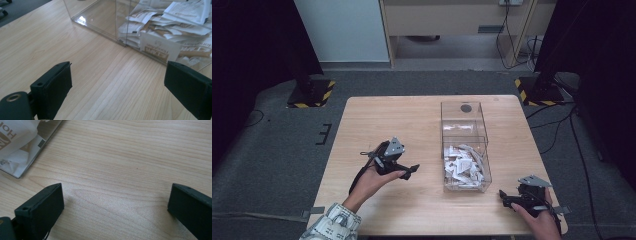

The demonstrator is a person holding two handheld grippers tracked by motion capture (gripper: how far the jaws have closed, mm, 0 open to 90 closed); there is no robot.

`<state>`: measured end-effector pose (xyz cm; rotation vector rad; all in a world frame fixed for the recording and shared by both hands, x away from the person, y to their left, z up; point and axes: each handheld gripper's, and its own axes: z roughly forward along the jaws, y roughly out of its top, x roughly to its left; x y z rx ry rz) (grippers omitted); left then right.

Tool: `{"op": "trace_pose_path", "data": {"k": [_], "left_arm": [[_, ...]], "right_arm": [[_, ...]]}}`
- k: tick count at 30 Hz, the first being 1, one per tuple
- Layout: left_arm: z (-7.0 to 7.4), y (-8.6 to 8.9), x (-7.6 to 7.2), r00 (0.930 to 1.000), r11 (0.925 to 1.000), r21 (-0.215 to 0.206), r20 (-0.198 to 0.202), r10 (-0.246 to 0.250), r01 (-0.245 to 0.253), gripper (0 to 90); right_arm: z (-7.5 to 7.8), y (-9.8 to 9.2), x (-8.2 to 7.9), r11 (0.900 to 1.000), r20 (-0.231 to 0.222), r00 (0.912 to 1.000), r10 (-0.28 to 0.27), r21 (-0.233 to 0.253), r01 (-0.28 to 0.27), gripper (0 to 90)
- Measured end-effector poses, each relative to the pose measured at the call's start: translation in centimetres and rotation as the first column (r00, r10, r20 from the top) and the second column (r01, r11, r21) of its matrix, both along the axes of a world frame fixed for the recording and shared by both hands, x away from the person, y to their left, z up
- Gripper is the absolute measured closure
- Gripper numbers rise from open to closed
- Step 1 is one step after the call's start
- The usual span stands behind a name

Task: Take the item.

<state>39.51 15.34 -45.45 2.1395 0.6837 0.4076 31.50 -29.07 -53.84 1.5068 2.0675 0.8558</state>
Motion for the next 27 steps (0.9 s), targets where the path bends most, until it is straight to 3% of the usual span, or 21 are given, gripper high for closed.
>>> {"op": "trace_pose_path", "data": {"k": [10, 16, 27], "left_arm": [[1.9, -3.0, -0.4, 0.9968, 0.9975, -0.003, 0.036, -0.071, 0.071, 9.1], [2.9, -5.5, -0.5, 0.9911, 0.9923, -0.010, 0.052, -0.123, 0.123, 12.7], [3.8, -8.9, -0.7, 0.9831, 0.9837, -0.002, 0.035, -0.179, 0.180, 15.7]], "right_arm": [[0.0, 0.0, 0.0, 1.000, 0.000, 1.0000, 0.000, 0.000, 0.000, 0.8], [0.0, 0.0, 0.0, 1.000, 0.000, 1.0000, 0.000, 0.000, 0.000, 0.8], [0.0, 0.0, 0.0, 1.000, 0.000, 1.0000, 0.000, 0.000, 0.000, 0.8]]}}
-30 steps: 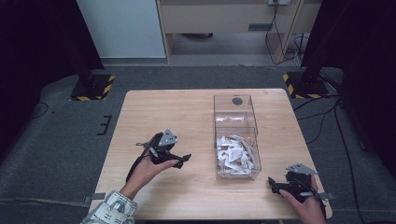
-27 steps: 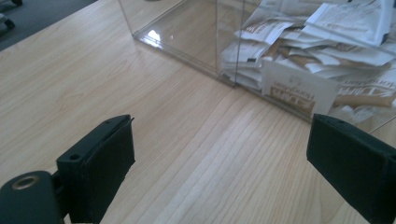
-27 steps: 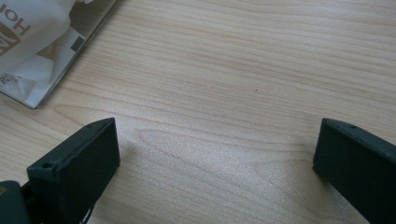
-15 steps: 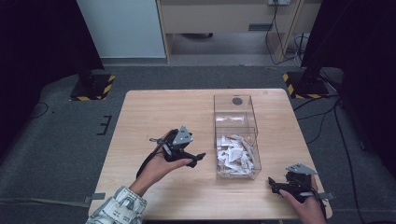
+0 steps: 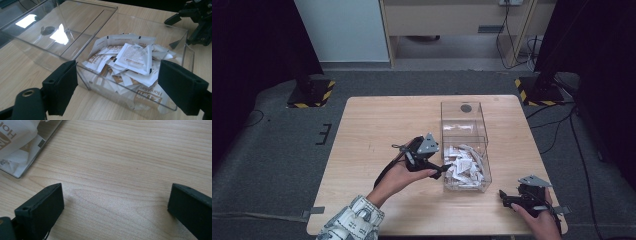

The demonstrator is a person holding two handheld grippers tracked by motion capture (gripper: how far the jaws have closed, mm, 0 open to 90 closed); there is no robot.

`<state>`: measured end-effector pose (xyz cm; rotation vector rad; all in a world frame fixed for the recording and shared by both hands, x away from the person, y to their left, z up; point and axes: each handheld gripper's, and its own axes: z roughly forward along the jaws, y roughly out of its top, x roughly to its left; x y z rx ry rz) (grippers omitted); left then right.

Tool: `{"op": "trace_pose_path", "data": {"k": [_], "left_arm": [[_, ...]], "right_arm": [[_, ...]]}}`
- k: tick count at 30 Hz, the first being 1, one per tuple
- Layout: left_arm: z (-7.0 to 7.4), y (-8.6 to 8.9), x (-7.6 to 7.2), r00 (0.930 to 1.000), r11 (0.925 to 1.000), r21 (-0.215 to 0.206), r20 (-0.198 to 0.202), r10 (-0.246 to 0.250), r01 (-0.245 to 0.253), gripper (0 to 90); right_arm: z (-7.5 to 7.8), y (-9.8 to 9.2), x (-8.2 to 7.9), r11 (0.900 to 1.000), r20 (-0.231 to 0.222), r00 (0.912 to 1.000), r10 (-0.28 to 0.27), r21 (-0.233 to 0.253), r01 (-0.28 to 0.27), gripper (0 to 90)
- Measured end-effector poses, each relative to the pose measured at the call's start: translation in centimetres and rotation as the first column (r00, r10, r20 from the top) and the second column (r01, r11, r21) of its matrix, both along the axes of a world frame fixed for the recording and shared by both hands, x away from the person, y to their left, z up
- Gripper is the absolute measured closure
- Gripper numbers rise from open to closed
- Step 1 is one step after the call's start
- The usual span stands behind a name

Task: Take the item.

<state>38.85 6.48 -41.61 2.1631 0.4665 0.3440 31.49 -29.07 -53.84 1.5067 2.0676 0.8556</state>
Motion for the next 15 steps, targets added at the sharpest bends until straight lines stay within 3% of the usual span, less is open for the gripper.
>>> {"op": "trace_pose_path", "data": {"k": [15], "left_arm": [[0.6, -3.7, -0.9, 0.9970, 0.9970, 0.010, -0.014, -0.077, 0.077, 28.0]], "right_arm": [[0.0, 0.0, 0.0, 1.000, 0.000, 1.0000, 0.000, 0.000, 0.000, 0.8]]}}
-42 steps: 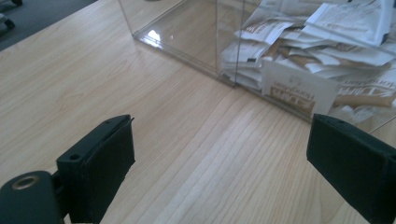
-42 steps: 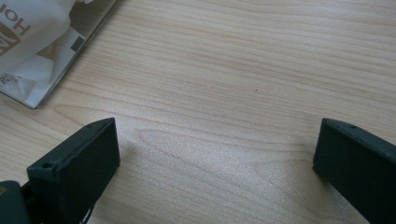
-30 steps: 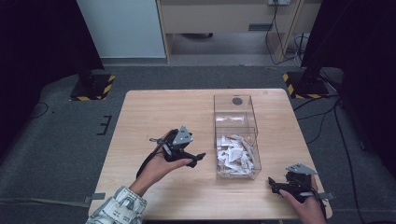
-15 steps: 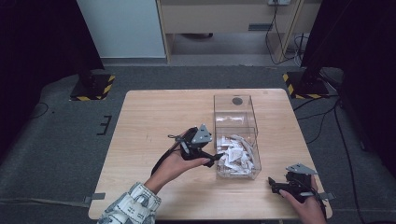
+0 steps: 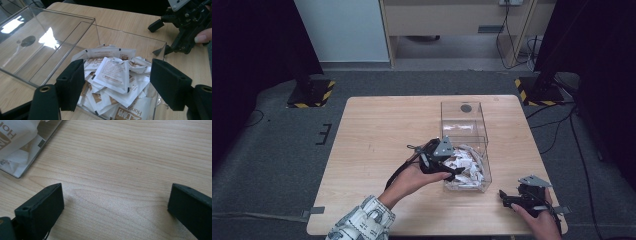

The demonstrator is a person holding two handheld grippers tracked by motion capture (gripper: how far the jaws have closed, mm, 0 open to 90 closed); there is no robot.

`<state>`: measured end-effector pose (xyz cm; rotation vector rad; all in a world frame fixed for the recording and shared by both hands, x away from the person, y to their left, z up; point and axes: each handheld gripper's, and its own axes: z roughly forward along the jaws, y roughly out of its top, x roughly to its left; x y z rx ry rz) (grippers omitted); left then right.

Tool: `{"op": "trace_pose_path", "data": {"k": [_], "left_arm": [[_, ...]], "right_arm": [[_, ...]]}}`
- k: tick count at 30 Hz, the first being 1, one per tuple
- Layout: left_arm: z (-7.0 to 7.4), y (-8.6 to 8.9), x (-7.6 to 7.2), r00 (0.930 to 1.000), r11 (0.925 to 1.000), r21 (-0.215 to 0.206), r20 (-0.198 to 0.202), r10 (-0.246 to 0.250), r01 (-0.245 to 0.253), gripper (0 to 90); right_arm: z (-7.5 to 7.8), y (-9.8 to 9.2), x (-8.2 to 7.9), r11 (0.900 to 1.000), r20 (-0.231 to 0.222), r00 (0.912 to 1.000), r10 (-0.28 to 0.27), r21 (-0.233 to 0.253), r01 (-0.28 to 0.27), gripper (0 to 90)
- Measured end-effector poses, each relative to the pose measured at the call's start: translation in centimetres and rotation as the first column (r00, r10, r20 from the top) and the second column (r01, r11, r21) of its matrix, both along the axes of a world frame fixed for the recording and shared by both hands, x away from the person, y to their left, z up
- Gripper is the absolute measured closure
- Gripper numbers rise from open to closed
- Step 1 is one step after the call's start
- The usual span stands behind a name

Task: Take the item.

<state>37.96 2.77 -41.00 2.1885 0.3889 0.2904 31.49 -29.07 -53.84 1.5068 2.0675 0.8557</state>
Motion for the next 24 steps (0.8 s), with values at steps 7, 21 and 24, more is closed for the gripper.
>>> {"op": "trace_pose_path", "data": {"k": [7, 21, 24], "left_arm": [[-0.4, -1.7, -0.1, 0.9994, 0.9990, 0.035, -0.019, -0.028, 0.029, 37.6], [-2.0, -4.4, 0.6, 0.9979, 0.9894, 0.143, -0.063, -0.017, 0.026, 56.6], [-2.2, -4.5, 0.9, 0.9974, 0.9886, 0.150, -0.071, -0.005, 0.015, 59.7]], "right_arm": [[0.0, 0.0, 0.0, 1.000, 0.000, 1.0000, 0.000, 0.000, 0.000, 0.8], [0.0, 0.0, 0.0, 1.000, 0.000, 1.0000, 0.000, 0.000, 0.000, 0.9], [0.0, 0.0, 0.0, 1.000, 0.001, 1.0000, -0.001, 0.000, 0.001, 0.8]]}}
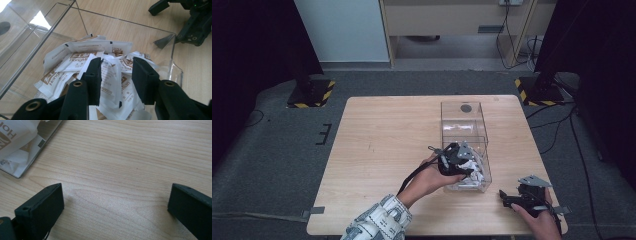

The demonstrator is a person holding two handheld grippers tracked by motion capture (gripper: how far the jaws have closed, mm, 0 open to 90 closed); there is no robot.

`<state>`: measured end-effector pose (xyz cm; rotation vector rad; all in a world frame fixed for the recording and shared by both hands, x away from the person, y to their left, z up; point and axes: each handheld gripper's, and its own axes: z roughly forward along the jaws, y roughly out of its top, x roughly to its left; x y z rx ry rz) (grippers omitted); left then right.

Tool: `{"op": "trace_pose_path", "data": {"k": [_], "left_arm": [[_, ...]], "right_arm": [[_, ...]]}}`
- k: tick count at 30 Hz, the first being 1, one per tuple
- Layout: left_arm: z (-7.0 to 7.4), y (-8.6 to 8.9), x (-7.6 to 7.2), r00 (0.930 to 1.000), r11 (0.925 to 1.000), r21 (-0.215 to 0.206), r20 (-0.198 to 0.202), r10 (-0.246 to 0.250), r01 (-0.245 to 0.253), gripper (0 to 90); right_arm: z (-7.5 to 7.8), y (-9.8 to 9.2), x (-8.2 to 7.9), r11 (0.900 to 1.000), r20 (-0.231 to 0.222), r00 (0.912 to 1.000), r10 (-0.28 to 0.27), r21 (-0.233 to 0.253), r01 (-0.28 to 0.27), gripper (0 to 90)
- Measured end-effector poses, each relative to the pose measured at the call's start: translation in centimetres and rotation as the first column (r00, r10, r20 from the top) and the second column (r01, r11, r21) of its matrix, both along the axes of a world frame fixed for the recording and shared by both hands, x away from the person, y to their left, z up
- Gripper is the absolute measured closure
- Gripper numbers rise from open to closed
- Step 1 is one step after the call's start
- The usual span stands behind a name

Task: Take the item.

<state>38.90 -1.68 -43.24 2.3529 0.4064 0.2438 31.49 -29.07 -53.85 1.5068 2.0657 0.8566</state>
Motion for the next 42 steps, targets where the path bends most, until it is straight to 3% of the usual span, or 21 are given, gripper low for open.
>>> {"op": "trace_pose_path", "data": {"k": [8, 15, 23, 31, 32, 42], "left_arm": [[-0.5, -0.2, 0.5, 0.9998, 0.9998, 0.019, -0.018, 0.008, -0.008, 68.5], [-0.5, -0.2, 0.6, 0.9991, 0.9999, 0.014, -0.042, -0.003, 0.003, 88.7], [0.5, 0.9, 0.9, 0.9987, 0.9983, -0.054, -0.046, 0.020, -0.022, 89.9], [1.1, 1.9, 1.3, 0.9986, 0.9950, -0.095, -0.044, 0.028, -0.032, 89.9], [1.3, 2.1, 1.6, 0.9994, 0.9924, -0.122, -0.032, 0.015, -0.019, 89.9], [2.3, 2.9, 1.6, 0.9990, 0.9875, -0.154, -0.034, 0.030, -0.035, 89.9]], "right_arm": [[0.0, 0.0, 0.0, 1.000, -0.001, 1.0000, 0.001, 0.000, -0.001, 0.8], [0.0, 0.0, 0.0, 1.000, -0.001, 1.0000, 0.001, 0.000, -0.001, 0.8], [0.0, 0.0, 0.0, 1.000, -0.002, 1.0000, 0.001, 0.000, -0.001, 0.8], [0.0, 0.0, 0.0, 1.000, -0.001, 1.0000, 0.001, 0.000, -0.001, 0.8], [0.0, 0.0, 0.0, 1.000, -0.001, 1.0000, 0.001, 0.000, -0.001, 0.9], [0.0, 0.0, 0.0, 1.000, -0.001, 1.0000, 0.001, 0.000, -0.001, 0.8]]}}
